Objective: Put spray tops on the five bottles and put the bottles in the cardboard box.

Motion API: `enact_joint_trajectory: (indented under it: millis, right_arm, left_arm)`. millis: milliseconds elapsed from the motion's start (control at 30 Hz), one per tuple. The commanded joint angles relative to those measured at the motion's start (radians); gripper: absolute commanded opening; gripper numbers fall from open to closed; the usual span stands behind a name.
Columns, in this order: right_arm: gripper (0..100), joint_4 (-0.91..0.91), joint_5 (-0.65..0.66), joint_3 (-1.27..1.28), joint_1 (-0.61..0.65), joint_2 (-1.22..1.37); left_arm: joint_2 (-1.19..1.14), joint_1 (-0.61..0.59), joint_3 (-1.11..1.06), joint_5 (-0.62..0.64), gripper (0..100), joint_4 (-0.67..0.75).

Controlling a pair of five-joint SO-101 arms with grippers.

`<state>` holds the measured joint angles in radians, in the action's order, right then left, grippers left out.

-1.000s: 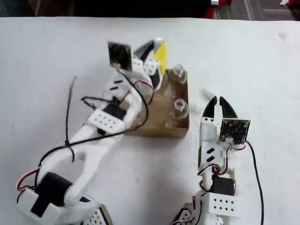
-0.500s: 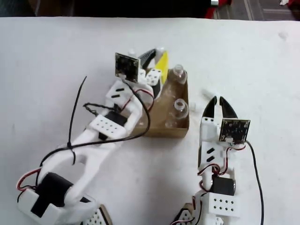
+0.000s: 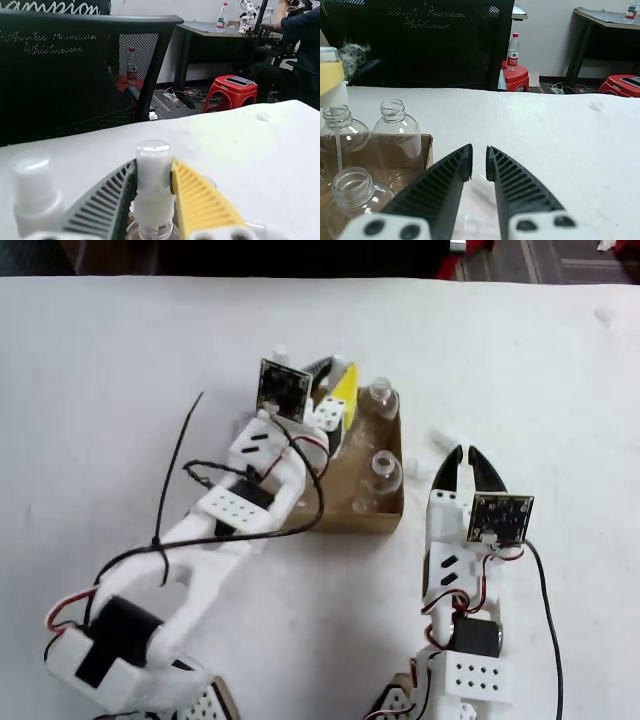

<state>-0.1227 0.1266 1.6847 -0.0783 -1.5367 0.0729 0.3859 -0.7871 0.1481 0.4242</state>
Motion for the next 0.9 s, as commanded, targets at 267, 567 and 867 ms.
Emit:
enact_joint_trajectory:
  millis: [267, 567, 867]
  right_arm:
    - [3.9, 0.024, 0.017, 0.011, 0.008, 0.005]
    - [3.9, 0.024, 0.017, 0.011, 0.008, 0.005]
    - [3.9, 0.024, 0.017, 0.011, 0.008, 0.005]
  left_arm:
    - [-0.015, 0.002, -0.057, -0.015, 2, 0.180]
    - [-0.012, -0.007, -0.028, 0.080, 27, 0.012]
    - [0.174, -0.022, 0.000, 0.098, 26, -0.137]
